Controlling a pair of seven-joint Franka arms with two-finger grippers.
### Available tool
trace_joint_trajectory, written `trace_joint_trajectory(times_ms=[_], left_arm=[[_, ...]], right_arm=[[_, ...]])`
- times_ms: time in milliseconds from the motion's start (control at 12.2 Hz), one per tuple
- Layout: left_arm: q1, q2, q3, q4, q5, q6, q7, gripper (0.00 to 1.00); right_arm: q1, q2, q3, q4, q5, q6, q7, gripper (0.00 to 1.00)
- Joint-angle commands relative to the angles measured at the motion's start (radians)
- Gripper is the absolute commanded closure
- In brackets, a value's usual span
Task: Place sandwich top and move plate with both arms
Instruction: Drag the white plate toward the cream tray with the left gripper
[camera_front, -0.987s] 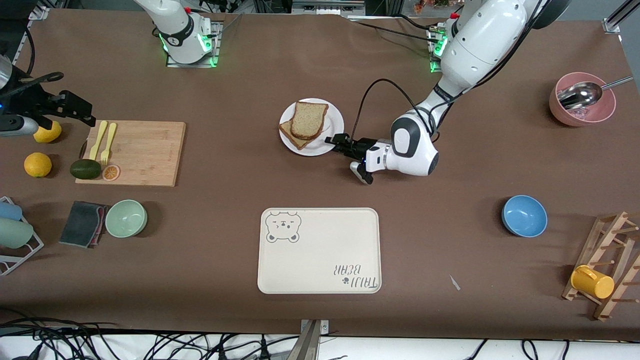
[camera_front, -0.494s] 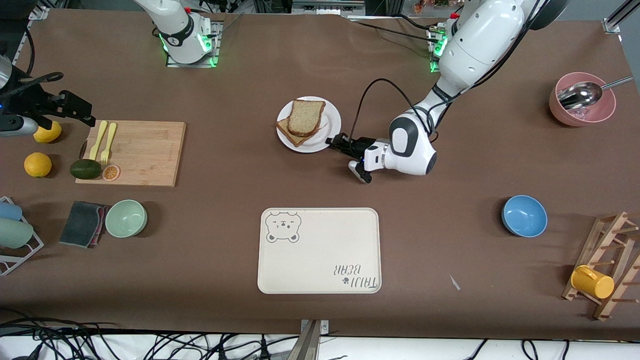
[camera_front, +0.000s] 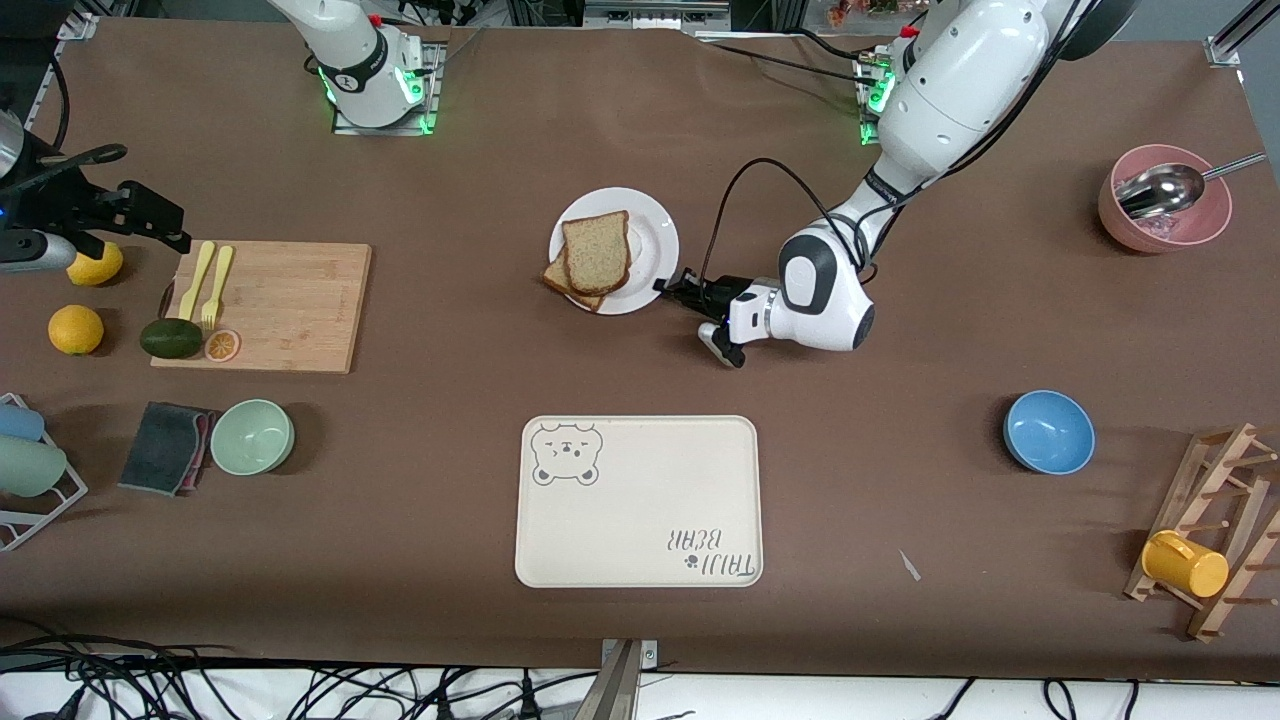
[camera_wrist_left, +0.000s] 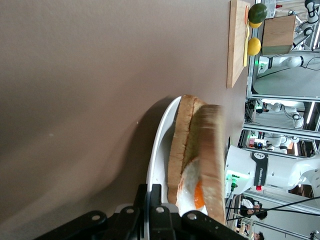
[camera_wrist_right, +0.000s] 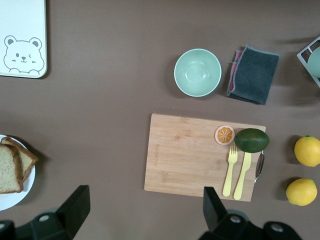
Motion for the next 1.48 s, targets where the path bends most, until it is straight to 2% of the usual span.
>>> trace_joint_trajectory(times_ms=[0, 329, 658, 1152, 1399], left_arm=[[0.020, -0.037, -0.001, 0.025, 0.031, -0.017, -0.078, 1.00], [0.074, -0.115, -0.001, 0.054, 0.031, -0.043, -0.184, 1.00], [0.151, -0.107, -0.002, 0.169, 0.015, -0.043, -0.258, 1.00], [0.231, 0.027, 0.002, 0.417, -0.026, -0.035, -0.302, 1.00], [0.231, 0.156, 0.011, 0.572, -0.026, -0.031, -0.299, 1.00]], right_arm=[[-0.002, -0.015, 0.000, -0.011, 0.016, 0.001, 0.007, 0.00], [-0.002, -0.015, -0.002, -0.011, 0.016, 0.001, 0.007, 0.00], [-0.002, -0.013, 0.000, -0.011, 0.016, 0.001, 0.007, 0.00], [-0.002, -0.013, -0.002, -0.011, 0.016, 0.002, 0.007, 0.00], [-0.002, -0.013, 0.000, -0.011, 0.016, 0.004, 0.007, 0.00]])
